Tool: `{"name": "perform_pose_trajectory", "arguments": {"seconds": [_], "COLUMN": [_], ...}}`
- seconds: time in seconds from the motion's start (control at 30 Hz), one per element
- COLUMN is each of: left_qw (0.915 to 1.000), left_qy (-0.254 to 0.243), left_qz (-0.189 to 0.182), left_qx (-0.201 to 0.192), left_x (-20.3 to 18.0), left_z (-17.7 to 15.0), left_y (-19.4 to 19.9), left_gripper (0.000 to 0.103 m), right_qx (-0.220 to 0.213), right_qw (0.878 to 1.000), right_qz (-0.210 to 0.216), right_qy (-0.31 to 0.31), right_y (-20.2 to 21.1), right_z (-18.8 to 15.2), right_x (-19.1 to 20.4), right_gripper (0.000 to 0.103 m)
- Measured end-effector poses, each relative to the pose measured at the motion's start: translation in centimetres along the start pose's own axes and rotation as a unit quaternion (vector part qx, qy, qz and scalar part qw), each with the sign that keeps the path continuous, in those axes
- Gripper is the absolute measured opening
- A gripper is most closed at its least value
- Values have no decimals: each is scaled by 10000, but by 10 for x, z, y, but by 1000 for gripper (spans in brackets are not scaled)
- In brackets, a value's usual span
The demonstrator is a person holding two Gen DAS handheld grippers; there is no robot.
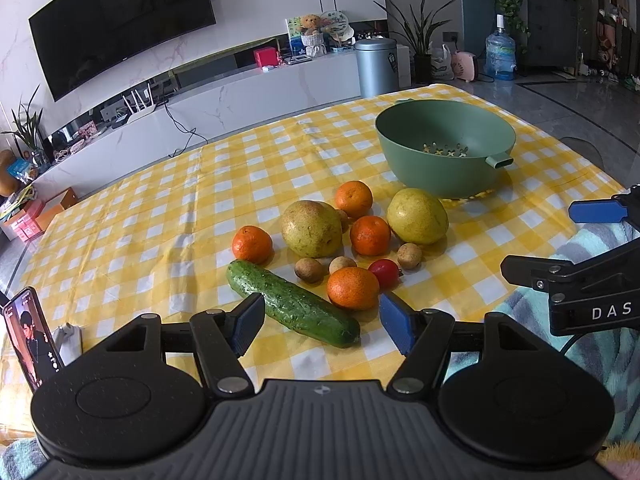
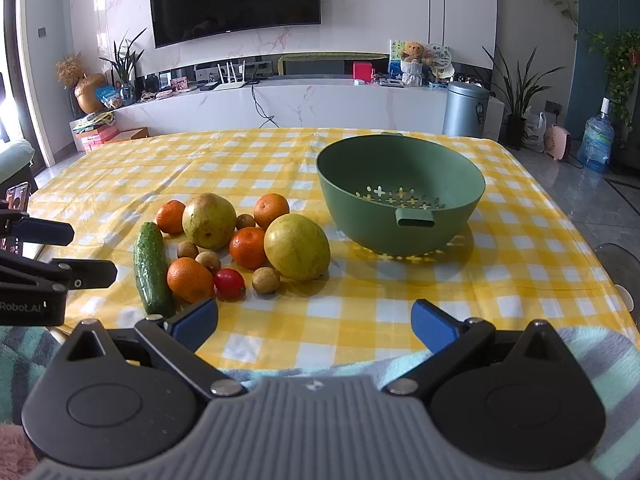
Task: Organize fruits
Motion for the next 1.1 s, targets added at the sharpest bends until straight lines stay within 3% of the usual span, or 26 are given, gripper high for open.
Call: {"name": "perform_pose_trajectory", "arguments": {"seconds": [1.1], "left_qw": [10000], "left_qy": [-5], "left_qz": [-41], "left_qx": [12], "left_x": [1], "left_z": [-2], "left_y": [-1], "left_gripper": [78], "right_qx": [70], "right_qw": [10000], "right_qz": [-23], "right_qy": [9], "right_y": [-2], "right_z": [-2], "right_x": [0], "right_gripper": [99]}}
Point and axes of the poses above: each gripper's, at about its wrist camera, not at the fingertips, and y roughly against the way its jaws point, x to its left, z to its top, the point moved 5 cm from there along -y, roughly the way its jaws point, and after that the axes turned 3 degrees about -z, right-handed, at the moved point
